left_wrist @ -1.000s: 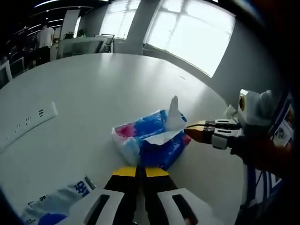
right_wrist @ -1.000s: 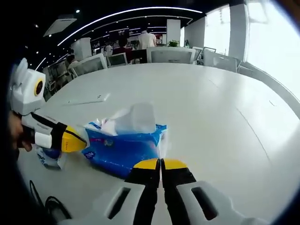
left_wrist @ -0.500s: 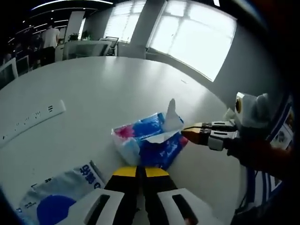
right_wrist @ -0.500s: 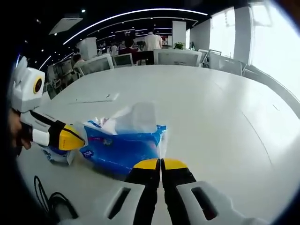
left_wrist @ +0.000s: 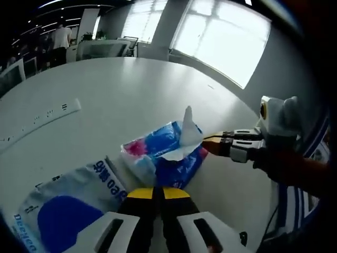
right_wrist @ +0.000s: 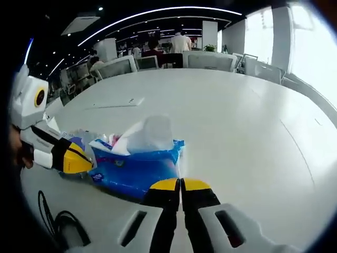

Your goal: Arrange the tabletop items into an orderly group along one side of the table until the central work area is clear of visible clutter.

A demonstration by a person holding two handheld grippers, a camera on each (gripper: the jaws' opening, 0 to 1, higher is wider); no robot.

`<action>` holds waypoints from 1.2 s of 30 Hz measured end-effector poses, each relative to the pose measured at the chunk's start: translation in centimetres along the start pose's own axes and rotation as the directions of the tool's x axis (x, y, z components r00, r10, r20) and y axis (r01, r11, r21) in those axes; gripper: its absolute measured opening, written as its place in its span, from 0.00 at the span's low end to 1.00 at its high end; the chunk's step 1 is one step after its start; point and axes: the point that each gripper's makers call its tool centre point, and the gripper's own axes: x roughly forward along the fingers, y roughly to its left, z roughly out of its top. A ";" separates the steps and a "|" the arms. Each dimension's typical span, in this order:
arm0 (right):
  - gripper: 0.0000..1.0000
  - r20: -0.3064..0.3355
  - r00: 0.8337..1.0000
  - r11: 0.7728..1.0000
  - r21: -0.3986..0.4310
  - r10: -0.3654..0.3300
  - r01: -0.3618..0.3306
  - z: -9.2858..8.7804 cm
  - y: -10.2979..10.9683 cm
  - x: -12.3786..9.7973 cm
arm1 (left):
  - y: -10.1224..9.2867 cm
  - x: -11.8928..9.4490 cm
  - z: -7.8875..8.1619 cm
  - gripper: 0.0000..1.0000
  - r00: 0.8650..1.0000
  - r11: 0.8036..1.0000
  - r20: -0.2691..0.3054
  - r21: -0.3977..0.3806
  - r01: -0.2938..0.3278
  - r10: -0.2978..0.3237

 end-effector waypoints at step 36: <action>0.37 0.018 0.993 0.991 0.072 0.113 -0.114 -0.7 5.0 -6.5 | -1.6 -7.6 -4.3 0.37 0.998 0.998 0.060 -0.062 0.028 -0.024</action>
